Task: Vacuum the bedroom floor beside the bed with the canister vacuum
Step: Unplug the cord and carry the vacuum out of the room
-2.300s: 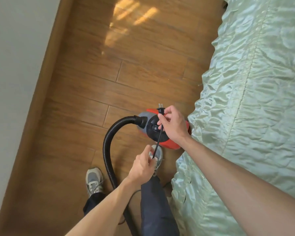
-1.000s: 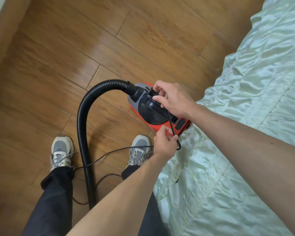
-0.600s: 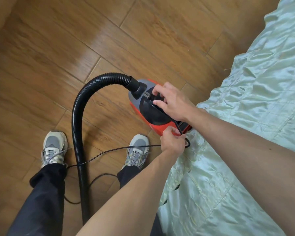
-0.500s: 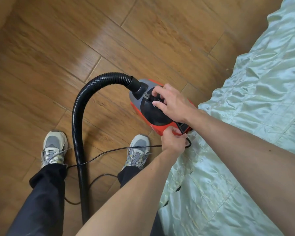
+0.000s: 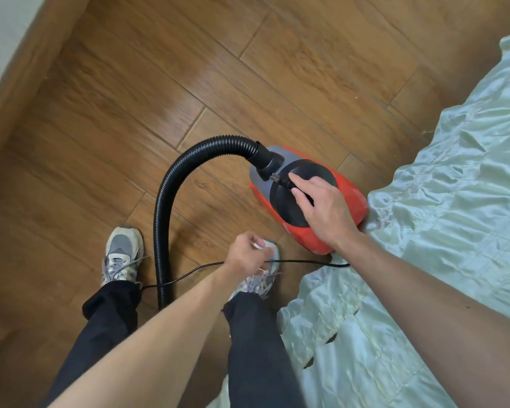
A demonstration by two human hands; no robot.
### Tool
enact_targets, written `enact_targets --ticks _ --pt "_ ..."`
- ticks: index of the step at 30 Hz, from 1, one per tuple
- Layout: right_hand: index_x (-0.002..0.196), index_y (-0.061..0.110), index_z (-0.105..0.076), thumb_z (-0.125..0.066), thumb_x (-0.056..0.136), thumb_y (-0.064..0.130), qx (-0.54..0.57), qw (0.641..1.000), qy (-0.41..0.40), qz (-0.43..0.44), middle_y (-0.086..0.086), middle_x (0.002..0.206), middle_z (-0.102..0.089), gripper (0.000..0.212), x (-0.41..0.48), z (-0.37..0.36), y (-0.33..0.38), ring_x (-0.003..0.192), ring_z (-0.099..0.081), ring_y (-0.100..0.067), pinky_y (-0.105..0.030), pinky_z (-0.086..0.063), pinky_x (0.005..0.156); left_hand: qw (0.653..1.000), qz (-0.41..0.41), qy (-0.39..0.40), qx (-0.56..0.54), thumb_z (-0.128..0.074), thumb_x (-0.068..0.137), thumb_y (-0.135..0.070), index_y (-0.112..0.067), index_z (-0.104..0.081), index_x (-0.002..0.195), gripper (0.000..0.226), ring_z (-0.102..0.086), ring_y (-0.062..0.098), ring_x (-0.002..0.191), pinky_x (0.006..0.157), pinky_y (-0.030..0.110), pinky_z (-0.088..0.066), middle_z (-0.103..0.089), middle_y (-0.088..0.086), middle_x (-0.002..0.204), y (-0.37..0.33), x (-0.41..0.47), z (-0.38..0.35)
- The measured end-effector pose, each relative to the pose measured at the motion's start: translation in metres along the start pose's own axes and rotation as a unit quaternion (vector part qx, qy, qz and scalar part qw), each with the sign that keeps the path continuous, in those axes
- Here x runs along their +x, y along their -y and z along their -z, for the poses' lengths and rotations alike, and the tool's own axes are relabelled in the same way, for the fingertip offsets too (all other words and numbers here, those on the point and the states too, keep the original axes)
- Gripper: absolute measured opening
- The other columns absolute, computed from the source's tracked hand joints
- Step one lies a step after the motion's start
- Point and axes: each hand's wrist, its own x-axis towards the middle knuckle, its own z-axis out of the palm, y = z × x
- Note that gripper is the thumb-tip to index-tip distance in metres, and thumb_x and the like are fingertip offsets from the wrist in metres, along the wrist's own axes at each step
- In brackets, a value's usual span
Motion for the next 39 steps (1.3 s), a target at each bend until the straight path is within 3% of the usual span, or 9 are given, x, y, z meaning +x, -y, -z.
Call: enact_targets --ticks 3,7,12,15,18,21,29,34,39 --pt "0.139 0.012 -0.056 -0.058 0.099 0.021 0.006 1.0 -0.009 -0.002 -0.01 0.094 -0.06 0.042 -0.004 -0.005 -0.001 0.088 -0.058 -0.024 -0.04 -0.048 0.08 0.992 0.023 -0.109 0.053 -0.073 0.089 -0.024 -0.013 -0.053 0.087 0.023 -0.065 0.022 0.062 0.068 0.044 -0.063 -0.069 0.012 0.083 0.025 0.005 0.064" --pt "0.145 0.021 -0.04 -0.066 0.093 0.024 0.045 0.998 0.009 -0.033 -0.003 0.123 -0.06 0.058 -0.008 -0.004 -0.001 0.111 -0.056 -0.016 -0.03 -0.044 0.095 0.969 0.037 -0.214 0.121 -0.076 0.083 -0.036 -0.019 -0.048 0.099 0.036 -0.066 0.03 0.083 0.08 0.042 -0.057 -0.067 0.012 0.095 0.047 0.007 0.135" --pt "0.137 0.027 -0.037 -0.073 0.087 0.027 0.036 0.997 0.002 -0.073 0.004 0.111 -0.058 0.061 -0.015 -0.002 -0.008 0.101 -0.059 -0.019 -0.044 -0.051 0.09 0.948 0.022 -0.281 0.149 -0.081 0.079 -0.033 -0.017 -0.035 0.129 0.069 -0.056 0.032 0.103 0.092 0.046 -0.049 -0.055 0.014 0.117 0.059 0.016 0.173" --pt "0.131 0.026 -0.041 -0.074 0.085 0.025 0.022 0.997 -0.014 -0.073 0.014 0.091 -0.055 0.057 -0.019 -0.004 -0.01 0.089 -0.06 -0.018 -0.043 -0.052 0.082 0.953 0.007 -0.27 0.138 -0.082 0.078 -0.031 -0.025 -0.027 0.141 0.084 -0.055 0.033 0.112 0.1 0.05 -0.047 -0.052 0.015 0.126 0.061 0.026 0.179" --pt "0.127 0.023 -0.045 -0.074 0.085 0.024 0.013 0.997 -0.033 -0.074 0.021 0.083 -0.053 0.051 -0.021 -0.005 -0.012 0.078 -0.057 -0.012 -0.033 -0.046 0.075 0.962 -0.003 -0.247 0.119 -0.083 0.078 -0.03 -0.03 -0.025 0.145 0.088 -0.055 0.033 0.115 0.102 0.05 -0.047 -0.053 0.014 0.128 0.062 0.04 0.178" --pt "0.123 0.025 -0.045 -0.073 0.087 0.024 0.028 0.996 -0.044 -0.073 0.018 0.083 -0.058 0.045 -0.021 -0.009 -0.015 0.076 -0.058 0.0 -0.031 -0.044 0.072 0.968 -0.004 -0.232 0.099 -0.081 0.08 -0.027 -0.03 -0.027 0.145 0.085 -0.057 0.033 0.116 0.102 0.05 -0.048 -0.057 0.013 0.129 0.065 0.055 0.177" --pt "0.113 0.03 -0.045 -0.066 0.092 0.025 0.043 0.996 -0.048 -0.058 0.011 0.079 -0.062 0.031 -0.017 -0.014 -0.022 0.074 -0.061 -0.006 -0.035 -0.049 0.068 0.961 0.004 -0.241 0.134 -0.074 0.086 -0.019 -0.026 -0.035 0.144 0.07 -0.058 0.034 0.117 0.101 0.046 -0.049 -0.058 0.013 0.133 0.076 0.087 0.18" --pt "0.113 0.028 -0.047 -0.066 0.093 0.024 0.047 0.997 -0.045 -0.032 0.015 0.082 -0.061 0.028 -0.017 -0.012 -0.025 0.074 -0.06 -0.004 -0.027 -0.047 0.068 0.957 0.028 -0.251 0.146 -0.069 0.089 -0.014 -0.016 -0.049 0.131 0.047 -0.061 0.035 0.109 0.096 0.044 -0.053 -0.063 0.016 0.121 0.075 0.091 0.181" --pt "0.115 0.024 -0.049 -0.065 0.094 0.024 0.071 0.995 -0.05 -0.04 0.021 0.072 -0.058 0.026 -0.015 -0.012 -0.022 0.069 -0.058 0.001 -0.011 -0.041 0.063 0.968 -0.024 -0.23 0.095 -0.072 0.09 -0.023 -0.019 -0.05 0.123 0.04 -0.065 0.029 0.094 0.09 0.047 -0.056 -0.066 0.009 0.102 0.083 0.08 0.182"
